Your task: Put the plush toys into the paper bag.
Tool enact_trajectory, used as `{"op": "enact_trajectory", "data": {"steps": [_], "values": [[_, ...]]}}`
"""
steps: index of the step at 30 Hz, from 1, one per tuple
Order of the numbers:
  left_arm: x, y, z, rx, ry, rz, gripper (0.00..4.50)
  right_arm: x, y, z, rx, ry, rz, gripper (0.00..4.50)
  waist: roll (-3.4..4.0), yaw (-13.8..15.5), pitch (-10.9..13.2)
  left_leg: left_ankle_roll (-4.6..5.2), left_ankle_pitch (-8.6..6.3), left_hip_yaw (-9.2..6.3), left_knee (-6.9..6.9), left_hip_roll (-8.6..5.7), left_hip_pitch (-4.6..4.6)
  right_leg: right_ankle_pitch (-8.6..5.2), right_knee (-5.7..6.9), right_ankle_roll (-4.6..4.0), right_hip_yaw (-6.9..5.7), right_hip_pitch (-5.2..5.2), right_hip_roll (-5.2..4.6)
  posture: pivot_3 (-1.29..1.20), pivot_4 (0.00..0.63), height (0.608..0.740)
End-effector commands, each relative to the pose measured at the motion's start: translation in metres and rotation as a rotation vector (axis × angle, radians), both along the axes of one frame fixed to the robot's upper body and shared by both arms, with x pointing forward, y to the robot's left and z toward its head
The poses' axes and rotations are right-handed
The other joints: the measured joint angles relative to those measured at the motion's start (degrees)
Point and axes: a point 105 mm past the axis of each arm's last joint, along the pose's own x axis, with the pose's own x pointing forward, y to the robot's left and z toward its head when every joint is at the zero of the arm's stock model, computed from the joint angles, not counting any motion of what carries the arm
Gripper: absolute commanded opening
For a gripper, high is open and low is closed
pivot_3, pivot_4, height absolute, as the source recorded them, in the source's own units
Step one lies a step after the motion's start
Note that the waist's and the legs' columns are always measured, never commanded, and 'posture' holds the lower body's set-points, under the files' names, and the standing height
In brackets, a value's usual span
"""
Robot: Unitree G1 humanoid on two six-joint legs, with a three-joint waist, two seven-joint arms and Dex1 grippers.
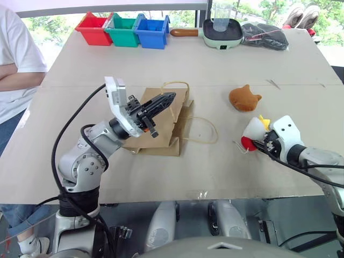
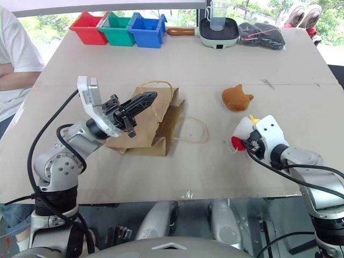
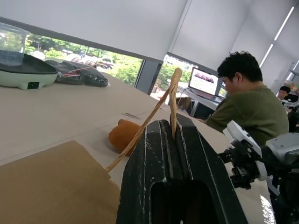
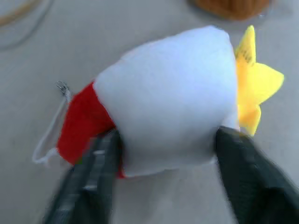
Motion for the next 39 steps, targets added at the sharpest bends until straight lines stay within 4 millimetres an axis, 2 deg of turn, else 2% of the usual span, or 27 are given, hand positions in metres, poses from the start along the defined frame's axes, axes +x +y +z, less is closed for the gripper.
{"op": "enact_trajectory", "data": {"steps": [1,3,4,6,8,10,13,17,20,23,26,29,32,35,36,39], "values": [[-0.008,-0.001,0.013,-0.032,-0.097,0.023,0.0,0.004,-0.008,-0.001,-0.07,-0.048,0.025,1.36,-0.02,0.0,0.0,0.0,0.0,0.01,0.03,0.0,0.0,0.0,0.0,0.0,0.01,0.01,0.0,0.0,0.15,0.74],[-0.01,-0.002,0.012,-0.023,-0.095,0.018,0.0,0.007,-0.004,0.014,-0.039,-0.131,0.062,0.37,-0.06,0.1,0.0,0.0,0.0,0.03,0.08,0.0,-0.02,0.0,-0.01,0.01,0.02,0.02,-0.02,0.0,0.15,0.74],[-0.011,-0.002,0.012,-0.021,-0.093,0.017,0.0,0.007,0.003,0.026,-0.012,-0.188,0.113,0.12,-0.04,0.1,0.0,0.0,0.0,0.02,0.1,0.01,-0.02,0.0,-0.01,0.01,0.01,0.02,-0.01,0.0,0.15,0.74],[-0.012,-0.002,0.013,-0.025,-0.095,0.016,0.0,0.005,0.011,0.038,0.012,-0.251,0.176,0.12,0.0,0.1,0.0,0.0,0.0,0.0,0.1,0.01,-0.05,0.0,0.0,0.01,0.0,0.01,0.0,0.0,0.15,0.74],[-0.015,-0.002,0.014,-0.043,-0.085,-0.008,0.0,0.005,0.032,0.062,0.154,-0.303,0.238,0.12,-0.01,0.0,0.0,0.0,0.0,-0.03,0.09,0.01,-0.05,0.0,0.0,0.01,-0.01,0.01,0.01,0.0,0.15,0.74],[-0.016,-0.003,0.014,-0.044,-0.073,-0.033,0.0,0.004,0.062,0.083,0.287,-0.337,0.347,0.12,0.07,-0.3,0.1,0.0,0.0,-0.11,0.09,0.07,-0.04,0.01,0.01,0.01,0.04,-0.02,0.04,0.0,0.15,0.74],[-0.015,-0.005,0.015,-0.047,-0.072,-0.04,0.0,0.02,0.102,0.095,0.348,-0.368,0.422,0.12,0.09,-0.7,0.1,0.0,0.0,-0.22,0.06,0.1,-0.02,0.01,0.04,0.0,0.01,-0.02,0.08,0.0,0.15,0.74],[-0.01,-0.006,0.021,-0.068,-0.079,-0.025,0.0,0.038,0.143,0.086,0.328,-0.347,0.447,0.12,0.08,-0.6,0.1,0.0,0.0,-0.24,0.03,0.08,-0.05,0.02,0.04,-0.02,-0.1,-0.02,0.09,0.0,0.15,0.74],[-0.008,-0.01,0.023,-0.072,-0.098,-0.011,0.0,0.029,0.175,0.072,0.366,-0.278,0.553,0.12,0.08,0.0,0.1,-0.01,0.0,-0.29,0.01,0.02,-0.14,0.02,0.0,-0.02,-0.12,-0.07,-0.03,0.0,0.15,0.74],[-0.007,-0.018,0.026,-0.097,-0.11,-0.013,0.0,0.024,0.203,0.048,0.332,-0.199,0.678,0.12,0.08,0.0,0.1,0.0,0.0,-0.33,0.01,-0.03,-0.19,0.02,-0.02,-0.01,-0.08,-0.13,-0.11,0.0,0.15,0.74],[-0.01,-0.018,0.02,-0.098,-0.105,-0.016,0.0,0.022,0.217,0.041,0.318,-0.179,0.773,0.12,0.09,-0.1,0.1,0.0,0.0,-0.33,0.01,-0.05,-0.16,0.02,0.01,-0.01,-0.11,-0.13,-0.09,0.0,0.15,0.74],[-0.01,-0.009,0.009,-0.093,-0.094,-0.013,0.0,0.03,0.227,0.037,0.277,-0.19,0.832,0.12,0.1,-0.6,0.1,0.0,0.0,-0.32,-0.04,-0.02,-0.06,0.03,0.06,-0.02,-0.08,-0.13,-0.04,0.0,0.15,0.74],[-0.012,-0.007,0.006,-0.093,-0.095,-0.016,0.0,0.035,0.237,0.033,0.252,-0.175,0.908,0.12,0.1,-0.8,0.1,-0.01,0.0,-0.31,-0.06,-0.01,-0.06,0.03,0.07,-0.03,-0.13,-0.12,-0.03,0.0,0.15,0.74],[-0.014,-0.009,0.006,-0.093,-0.098,-0.018,0.0,0.045,0.236,0.026,0.208,-0.175,0.94,0.99,0.1,-1.0,0.1,-0.01,0.0,-0.32,-0.06,-0.02,-0.06,0.03,0.06,-0.02,-0.13,-0.12,-0.04,0.0,0.15,0.74],[-0.015,-0.008,0.007,-0.094,-0.102,-0.013,0.0,0.047,0.232,0.028,0.214,-0.176,0.942,1.51,0.1,-1.0,0.1,-0.01,0.0,-0.33,-0.06,-0.02,-0.06,0.03,0.06,-0.02,-0.13,-0.12,-0.04,0.0,0.15,0.74],[-0.014,-0.006,0.009,-0.103,-0.118,0.01,0.0,0.053,0.202,0.044,0.23,-0.206,0.889,2.9,0.11,-0.7,0.1,-0.01,0.0,-0.38,-0.07,-0.03,-0.12,0.03,0.03,-0.02,-0.13,-0.13,-0.1,0.0,0.15,0.74]]}}
